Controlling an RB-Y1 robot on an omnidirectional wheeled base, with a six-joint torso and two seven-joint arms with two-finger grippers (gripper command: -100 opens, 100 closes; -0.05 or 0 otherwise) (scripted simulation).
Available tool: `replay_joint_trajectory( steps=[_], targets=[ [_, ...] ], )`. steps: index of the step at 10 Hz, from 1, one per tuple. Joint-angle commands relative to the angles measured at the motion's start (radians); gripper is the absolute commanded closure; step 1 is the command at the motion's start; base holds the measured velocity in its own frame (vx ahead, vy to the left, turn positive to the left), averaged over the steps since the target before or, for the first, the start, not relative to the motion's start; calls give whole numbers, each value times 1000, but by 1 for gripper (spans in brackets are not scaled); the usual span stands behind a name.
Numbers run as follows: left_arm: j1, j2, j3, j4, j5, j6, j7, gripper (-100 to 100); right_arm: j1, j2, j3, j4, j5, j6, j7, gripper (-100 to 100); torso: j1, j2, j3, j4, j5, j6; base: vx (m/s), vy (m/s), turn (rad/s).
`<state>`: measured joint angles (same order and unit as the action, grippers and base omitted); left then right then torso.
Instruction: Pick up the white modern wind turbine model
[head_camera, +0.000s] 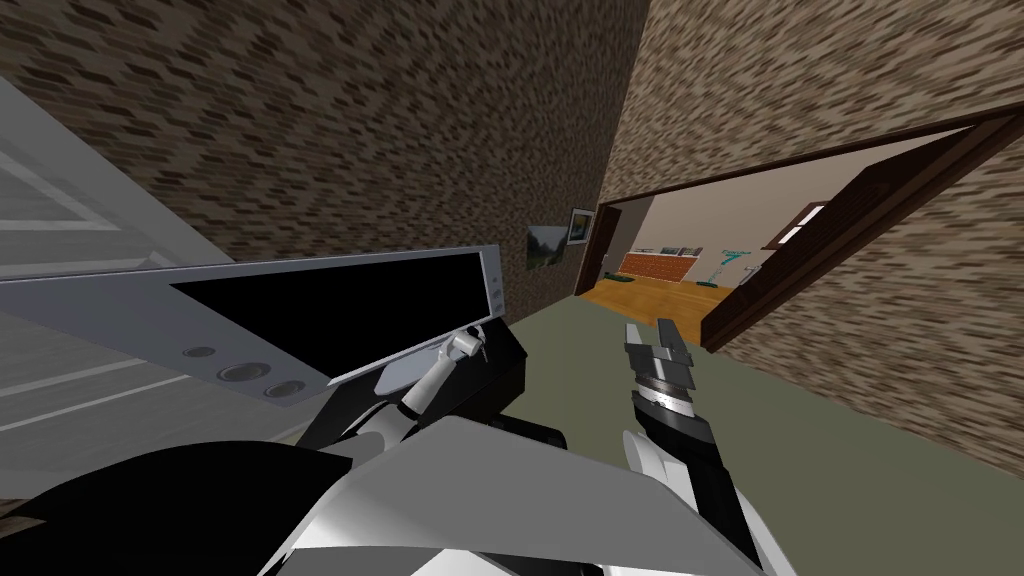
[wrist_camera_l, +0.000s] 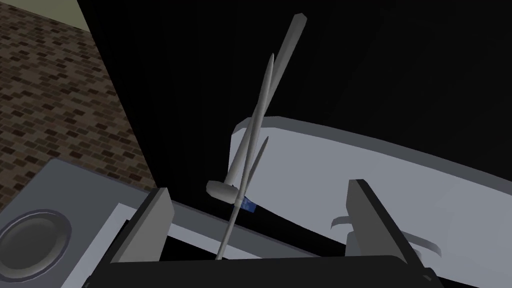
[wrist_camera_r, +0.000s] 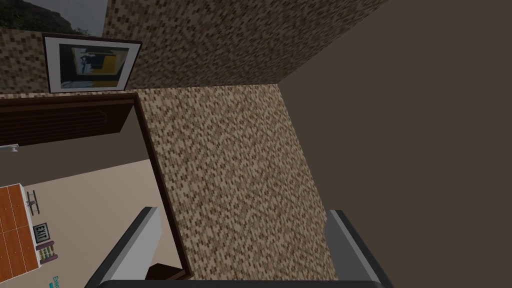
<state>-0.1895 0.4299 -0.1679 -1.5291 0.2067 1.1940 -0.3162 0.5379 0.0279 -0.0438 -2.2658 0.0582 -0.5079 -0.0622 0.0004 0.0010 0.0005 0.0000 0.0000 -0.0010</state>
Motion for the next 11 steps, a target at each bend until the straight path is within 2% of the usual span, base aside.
replay_joint_trajectory(
  steps=[1,2,6,7,8,9,10,11],
  targets=[
    [0,0,0,0,0,0,0,-100,0,0,0,0,0,0,0,0,0,0,0,0,0,0,0,0,0],
    [0,0,0,3,0,-5,0,100,0,0,0,0,0,0,0,0,0,0,0,0,0,0,0,0,0],
    [-4,-1,-1,0,0,-6,-2,100,0,0,0,0,0,0,0,0,3,0,-1,-2,1,-3,0,0,-4],
    [-4,-1,-1,0,-1,-6,-2,0,0,0,0,0,0,0,0,0,3,0,-1,-2,2,-3,0,0,0],
    [-1,6,1,-33,6,28,1,100,0,0,0,0,0,0,0,0,3,-1,-1,-2,2,-3,12,-4,25],
    [-2,9,2,-48,10,43,0,100,0,0,0,0,0,0,0,0,3,-1,-1,-2,1,-3,9,-11,32],
    [-4,6,1,-35,6,29,0,100,0,0,0,0,0,0,0,0,2,-1,-1,-2,1,-3,0,0,0],
    [-4,7,1,-37,7,33,0,0,0,0,0,0,0,0,0,0,3,-1,-2,-2,2,-3,0,0,0]
  ],
)
